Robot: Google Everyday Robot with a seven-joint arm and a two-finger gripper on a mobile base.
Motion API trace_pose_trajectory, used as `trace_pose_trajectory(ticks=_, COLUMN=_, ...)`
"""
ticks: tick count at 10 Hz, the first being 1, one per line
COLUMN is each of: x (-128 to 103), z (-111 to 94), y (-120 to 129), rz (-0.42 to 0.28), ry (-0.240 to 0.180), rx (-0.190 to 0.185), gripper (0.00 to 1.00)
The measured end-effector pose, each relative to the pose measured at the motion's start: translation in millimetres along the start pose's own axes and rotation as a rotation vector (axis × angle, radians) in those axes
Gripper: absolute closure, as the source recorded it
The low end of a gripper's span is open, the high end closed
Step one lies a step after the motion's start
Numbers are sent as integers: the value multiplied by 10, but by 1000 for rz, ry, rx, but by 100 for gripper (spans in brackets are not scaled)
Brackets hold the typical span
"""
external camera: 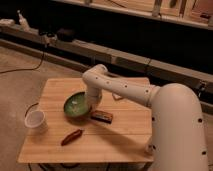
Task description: Drag the ceramic bowl in a circle
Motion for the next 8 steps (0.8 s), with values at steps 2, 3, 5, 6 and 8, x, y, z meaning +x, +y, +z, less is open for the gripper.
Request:
trace_pose_trajectory(ticks=2, x=-1, z=-2, y=-4, rz=0, ry=0, rx=0, gripper=100)
trace_pose_trajectory(ticks=3, x=-16, z=2, y=18, rz=-1, ry=1, rx=-4, gripper=100)
trace_pose_trajectory(ticks=5, x=-32, z=-21, y=224, rz=29, ry=12, rx=-33, gripper=100)
trace_pose_trajectory(ticks=6, x=-7, z=-51, y=348, rz=54, ry=21, rx=-41, gripper=100)
trace_pose_trajectory(ticks=8, x=79, z=-145, y=579, rz=113, ry=43, rx=-40, gripper=100)
